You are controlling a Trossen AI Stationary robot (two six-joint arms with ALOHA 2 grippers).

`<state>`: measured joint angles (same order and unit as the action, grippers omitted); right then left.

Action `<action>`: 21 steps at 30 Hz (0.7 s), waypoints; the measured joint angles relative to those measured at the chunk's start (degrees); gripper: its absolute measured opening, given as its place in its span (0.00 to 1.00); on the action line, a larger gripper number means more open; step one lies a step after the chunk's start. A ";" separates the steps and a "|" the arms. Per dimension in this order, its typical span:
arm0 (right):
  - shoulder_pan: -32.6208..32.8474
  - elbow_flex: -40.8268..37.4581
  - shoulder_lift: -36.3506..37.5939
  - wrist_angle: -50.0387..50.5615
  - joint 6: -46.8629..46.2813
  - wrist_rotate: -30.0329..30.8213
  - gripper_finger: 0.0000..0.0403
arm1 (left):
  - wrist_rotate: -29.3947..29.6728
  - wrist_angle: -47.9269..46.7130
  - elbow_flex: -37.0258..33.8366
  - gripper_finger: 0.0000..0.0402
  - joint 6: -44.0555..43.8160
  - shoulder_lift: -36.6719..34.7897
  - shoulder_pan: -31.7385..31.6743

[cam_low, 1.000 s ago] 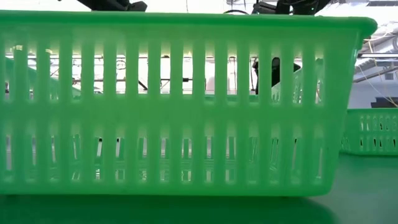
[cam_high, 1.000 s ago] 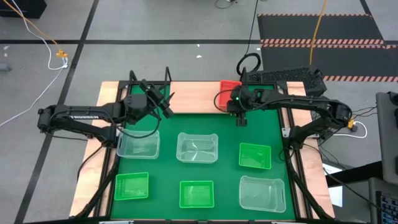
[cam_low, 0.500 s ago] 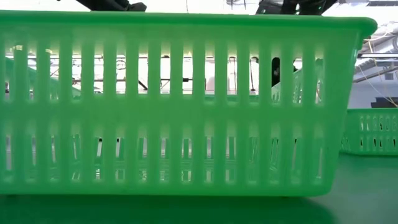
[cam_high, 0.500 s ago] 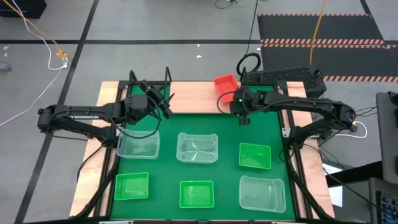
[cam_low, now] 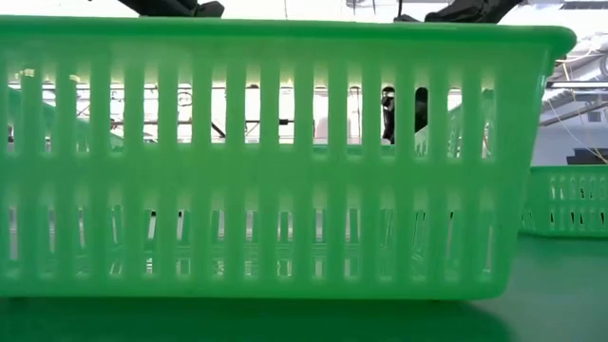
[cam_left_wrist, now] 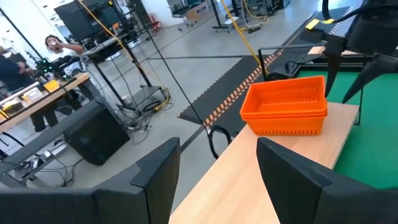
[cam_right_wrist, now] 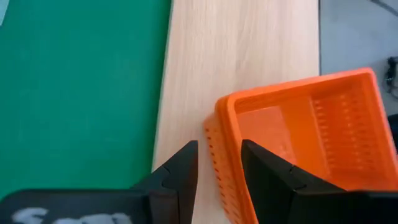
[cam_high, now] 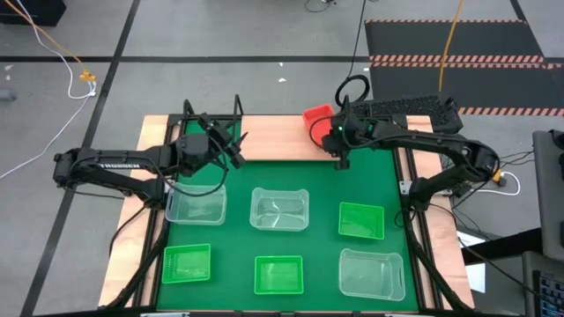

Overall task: Stack baskets on shelf by color
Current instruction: Stack the orange bin on top of the other orange bins on the shelf

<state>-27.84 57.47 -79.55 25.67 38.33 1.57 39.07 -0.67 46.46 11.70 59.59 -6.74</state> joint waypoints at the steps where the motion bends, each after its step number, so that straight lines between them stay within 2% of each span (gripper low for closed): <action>1: -0.10 0.00 0.04 -0.54 0.10 0.54 0.29 | 0.00 -0.02 0.00 0.53 0.02 0.00 0.01; 7: -1.43 0.07 0.27 -2.10 1.68 4.14 0.29 | 0.00 -0.02 0.00 0.53 1.24 0.00 -0.01; 21: -2.38 0.09 -2.92 -0.41 -1.15 -2.22 0.28 | 0.02 0.01 0.00 0.53 1.33 0.00 -0.01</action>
<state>-30.22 57.56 -82.47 25.26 37.18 -0.66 39.09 -0.67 46.46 13.04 59.59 -6.74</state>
